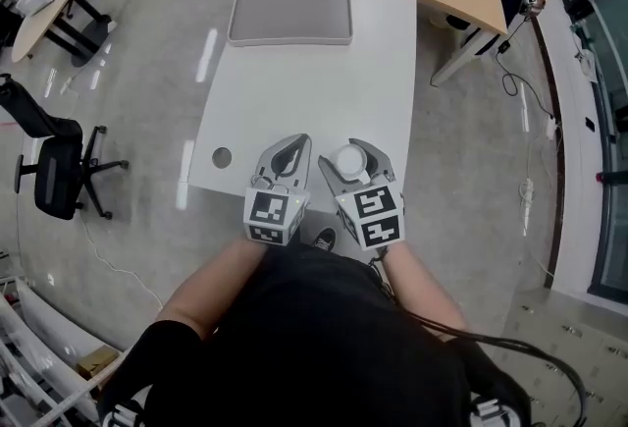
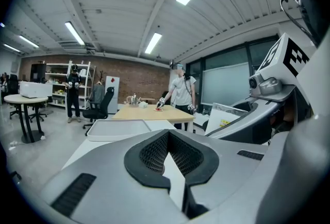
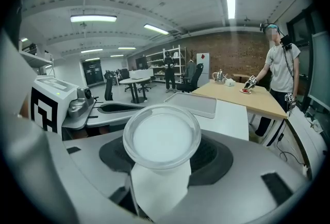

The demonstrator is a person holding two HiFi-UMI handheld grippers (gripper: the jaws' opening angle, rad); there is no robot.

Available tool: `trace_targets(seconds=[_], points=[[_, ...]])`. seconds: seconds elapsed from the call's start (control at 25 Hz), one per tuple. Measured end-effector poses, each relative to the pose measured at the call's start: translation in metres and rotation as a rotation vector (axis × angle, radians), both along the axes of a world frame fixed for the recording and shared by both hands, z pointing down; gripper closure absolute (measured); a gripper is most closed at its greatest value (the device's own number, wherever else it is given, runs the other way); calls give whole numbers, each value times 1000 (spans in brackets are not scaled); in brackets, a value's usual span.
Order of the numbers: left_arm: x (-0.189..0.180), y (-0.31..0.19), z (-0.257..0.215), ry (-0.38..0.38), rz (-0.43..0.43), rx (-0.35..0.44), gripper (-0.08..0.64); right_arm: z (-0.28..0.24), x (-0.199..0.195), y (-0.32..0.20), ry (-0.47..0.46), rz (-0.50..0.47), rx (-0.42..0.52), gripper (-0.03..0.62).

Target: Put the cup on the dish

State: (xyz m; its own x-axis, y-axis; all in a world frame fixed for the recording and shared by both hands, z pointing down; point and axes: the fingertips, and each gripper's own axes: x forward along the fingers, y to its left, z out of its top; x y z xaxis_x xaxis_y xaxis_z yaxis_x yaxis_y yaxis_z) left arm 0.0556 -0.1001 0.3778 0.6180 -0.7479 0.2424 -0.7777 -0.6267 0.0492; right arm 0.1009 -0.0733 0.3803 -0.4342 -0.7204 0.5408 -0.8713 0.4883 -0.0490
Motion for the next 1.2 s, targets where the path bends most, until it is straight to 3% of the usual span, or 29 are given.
trace_targets(seconds=[0.64,1.2], points=[[-28,-111,-11,38,30,5,555,-17,-27,-120,-4,38,29,354],[-52,-176,-10,70,67,-9,555,-11,-56,-188,21,68,23,354]])
